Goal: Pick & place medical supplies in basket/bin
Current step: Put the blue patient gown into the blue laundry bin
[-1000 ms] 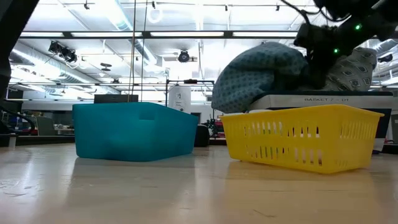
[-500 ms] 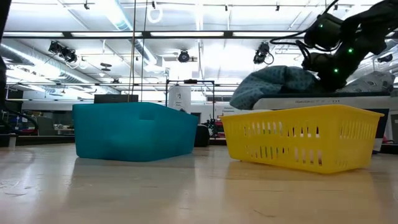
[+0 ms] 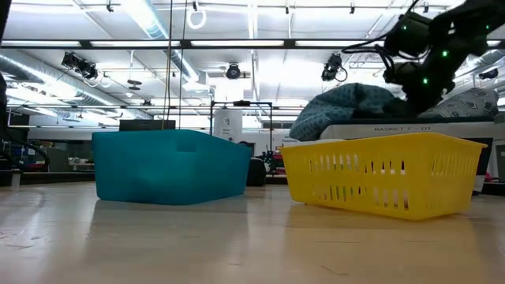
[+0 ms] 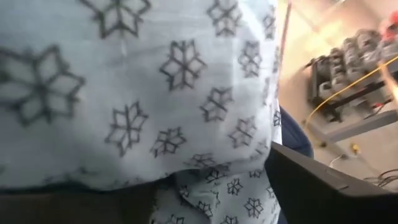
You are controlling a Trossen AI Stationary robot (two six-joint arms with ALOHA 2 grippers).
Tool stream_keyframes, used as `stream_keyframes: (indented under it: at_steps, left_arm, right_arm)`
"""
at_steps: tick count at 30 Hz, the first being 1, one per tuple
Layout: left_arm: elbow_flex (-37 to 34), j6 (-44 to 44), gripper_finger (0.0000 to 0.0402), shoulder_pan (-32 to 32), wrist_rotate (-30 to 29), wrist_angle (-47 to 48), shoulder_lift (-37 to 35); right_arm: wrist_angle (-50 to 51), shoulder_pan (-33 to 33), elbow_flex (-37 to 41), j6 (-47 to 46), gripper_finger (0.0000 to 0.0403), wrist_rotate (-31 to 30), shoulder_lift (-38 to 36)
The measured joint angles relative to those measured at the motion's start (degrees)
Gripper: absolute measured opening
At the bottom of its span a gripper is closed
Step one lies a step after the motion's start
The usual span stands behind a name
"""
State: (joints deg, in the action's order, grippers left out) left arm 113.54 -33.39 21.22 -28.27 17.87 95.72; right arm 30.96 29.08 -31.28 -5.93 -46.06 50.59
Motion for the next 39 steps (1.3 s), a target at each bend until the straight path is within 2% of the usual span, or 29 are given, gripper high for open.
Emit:
stream_keyframes:
  at_steps: [3, 8, 17, 21, 23, 25, 30, 34, 39]
  left_arm:
    - [0.0, -0.05, 0.0308, -0.35, 0.21, 0.02, 0.0]
    - [0.0, -0.01, 0.0308, -0.71, 1.15, 0.0, 0.02]
    - [-0.02, -0.09, 0.0308, -0.71, 1.42, 0.02, 0.04]
    - [-0.02, -0.12, 0.0308, -0.69, 2.28, 0.02, 0.04]
    - [-0.02, -0.06, 0.0308, -0.69, 2.67, 0.0, 0.04]
    - [-0.02, -0.06, 0.0308, -0.69, 2.82, 0.0, 0.04]
    - [-0.02, 0.72, 0.0308, -0.66, 2.86, 0.06, 0.07]
    - [-0.18, 3.03, 0.0308, -0.58, 4.08, 1.54, 0.07]
    - [-0.26, 5.83, 0.0308, -0.56, 6.08, 4.58, 0.17]
  right_arm:
    - [6.88, 0.0, -4.75, -3.4, 0.0299, 2.91, 0.0]
    - [15.53, -1.41, -12.19, -6.64, 0.0303, 6.9, -0.01]
    - [26.57, -9.34, -22.11, -12.7, 0.0303, 6.93, -0.07]
    - [27.05, -12.98, -24.06, -13.68, 0.028, 6.61, -0.11]
    - [25.37, -14.69, -24.07, -12.89, 0.025, 5.67, -0.07]
    - [22.96, -16.19, -24.02, -11.26, 0.0203, 4.28, 0.0]
    - [8.54, -18.45, -20.45, -0.08, 0.0028, 1.94, 0.07]
    - [-6.5, -17.15, -15.76, 8.23, 0.0007, 2.9, 0.04]
    - [-26.06, -12.31, -10.13, 16.89, 0.0003, 8.12, 0.04]
